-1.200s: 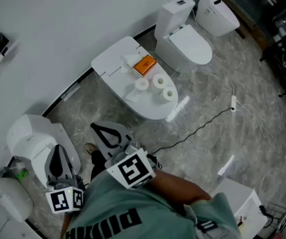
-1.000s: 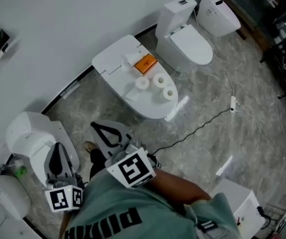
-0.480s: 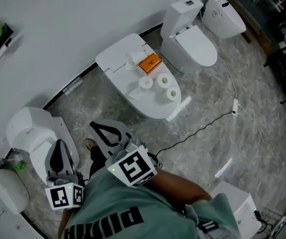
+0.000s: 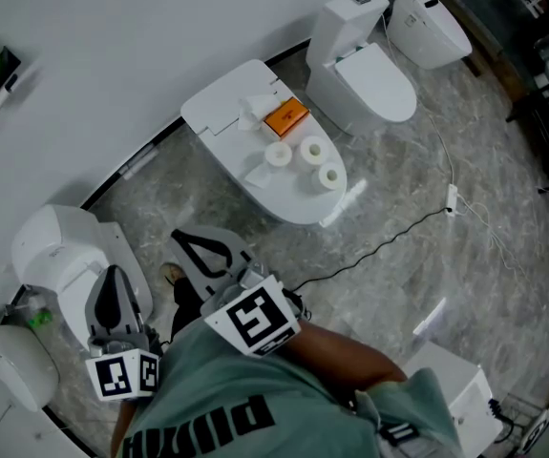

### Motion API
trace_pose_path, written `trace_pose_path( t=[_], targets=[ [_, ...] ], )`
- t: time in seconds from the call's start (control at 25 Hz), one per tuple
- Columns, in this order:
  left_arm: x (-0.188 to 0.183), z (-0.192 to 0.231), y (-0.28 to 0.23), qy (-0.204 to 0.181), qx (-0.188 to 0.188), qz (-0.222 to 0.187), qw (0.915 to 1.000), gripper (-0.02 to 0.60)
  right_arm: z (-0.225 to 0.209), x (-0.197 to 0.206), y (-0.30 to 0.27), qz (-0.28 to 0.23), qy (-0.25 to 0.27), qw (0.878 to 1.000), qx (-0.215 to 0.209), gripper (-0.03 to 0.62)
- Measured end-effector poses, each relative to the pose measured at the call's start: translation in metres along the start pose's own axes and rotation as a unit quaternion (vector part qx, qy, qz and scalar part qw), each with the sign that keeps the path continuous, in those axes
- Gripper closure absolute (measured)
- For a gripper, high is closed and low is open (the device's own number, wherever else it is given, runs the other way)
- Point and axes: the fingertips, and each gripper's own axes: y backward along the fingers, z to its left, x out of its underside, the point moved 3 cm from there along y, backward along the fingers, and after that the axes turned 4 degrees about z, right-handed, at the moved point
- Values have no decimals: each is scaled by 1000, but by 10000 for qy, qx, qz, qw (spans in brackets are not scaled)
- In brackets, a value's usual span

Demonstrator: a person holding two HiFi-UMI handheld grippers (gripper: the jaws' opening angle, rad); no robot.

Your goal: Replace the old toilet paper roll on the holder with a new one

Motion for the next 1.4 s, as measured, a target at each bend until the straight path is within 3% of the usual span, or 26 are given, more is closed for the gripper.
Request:
trace_pose_path(
  t=[1.4],
  targets=[
    [4, 55, 6, 226, -482, 84, 9985, 577, 27, -12, -55, 137, 149, 9986, -495, 591]
  ],
)
